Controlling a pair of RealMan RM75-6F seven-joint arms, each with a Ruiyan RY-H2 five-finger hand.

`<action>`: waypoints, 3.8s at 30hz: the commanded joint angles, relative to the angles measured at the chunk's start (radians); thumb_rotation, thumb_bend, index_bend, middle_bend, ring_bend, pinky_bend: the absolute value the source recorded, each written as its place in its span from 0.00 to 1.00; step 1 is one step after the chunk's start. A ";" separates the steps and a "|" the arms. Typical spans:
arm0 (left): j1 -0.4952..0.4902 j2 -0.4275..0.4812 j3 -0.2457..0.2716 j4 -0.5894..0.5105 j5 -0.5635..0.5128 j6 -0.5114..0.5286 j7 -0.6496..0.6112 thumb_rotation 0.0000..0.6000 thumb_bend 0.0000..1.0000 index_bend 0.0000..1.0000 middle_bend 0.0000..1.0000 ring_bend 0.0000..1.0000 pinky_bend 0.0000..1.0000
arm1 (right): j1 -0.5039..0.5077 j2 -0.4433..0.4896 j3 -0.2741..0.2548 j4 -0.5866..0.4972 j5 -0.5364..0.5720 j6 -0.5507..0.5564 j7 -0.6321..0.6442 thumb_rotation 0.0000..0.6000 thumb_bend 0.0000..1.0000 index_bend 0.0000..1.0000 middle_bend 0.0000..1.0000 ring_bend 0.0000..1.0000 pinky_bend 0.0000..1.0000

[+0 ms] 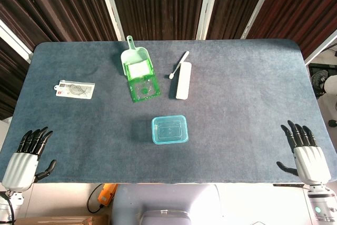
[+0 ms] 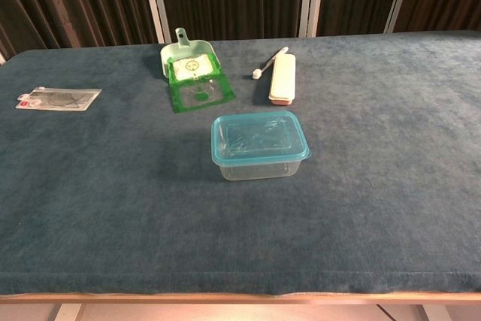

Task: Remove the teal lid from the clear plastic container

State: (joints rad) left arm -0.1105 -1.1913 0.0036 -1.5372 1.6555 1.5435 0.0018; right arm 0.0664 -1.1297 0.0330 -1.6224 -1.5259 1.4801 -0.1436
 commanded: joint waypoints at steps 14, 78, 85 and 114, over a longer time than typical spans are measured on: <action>-0.204 -0.191 0.011 0.083 0.220 -0.120 -0.230 1.00 0.27 0.00 0.00 0.00 0.00 | -0.016 0.028 -0.022 -0.011 -0.022 0.008 0.022 1.00 0.21 0.00 0.00 0.00 0.00; -0.667 -0.798 -0.245 0.468 -0.324 -0.617 0.033 1.00 0.27 0.00 0.00 0.00 0.00 | -0.028 0.107 -0.012 -0.019 -0.008 0.005 0.185 1.00 0.21 0.00 0.00 0.00 0.00; -0.676 -0.810 -0.248 0.490 -0.343 -0.618 0.035 1.00 0.28 0.00 0.02 0.00 0.15 | -0.028 0.108 -0.013 -0.020 -0.010 0.004 0.184 1.00 0.21 0.00 0.00 0.00 0.00; -0.623 -0.845 -0.133 0.409 -0.213 -0.488 -0.044 1.00 0.35 0.00 0.56 0.41 0.60 | 0.251 -0.178 -0.051 0.309 -0.268 -0.196 0.353 1.00 0.26 0.25 0.00 0.00 0.00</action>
State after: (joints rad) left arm -0.7357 -2.0321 -0.1282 -1.1340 1.4348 1.0429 -0.0399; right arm 0.2840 -1.2673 -0.0105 -1.3602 -1.7558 1.2773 0.1669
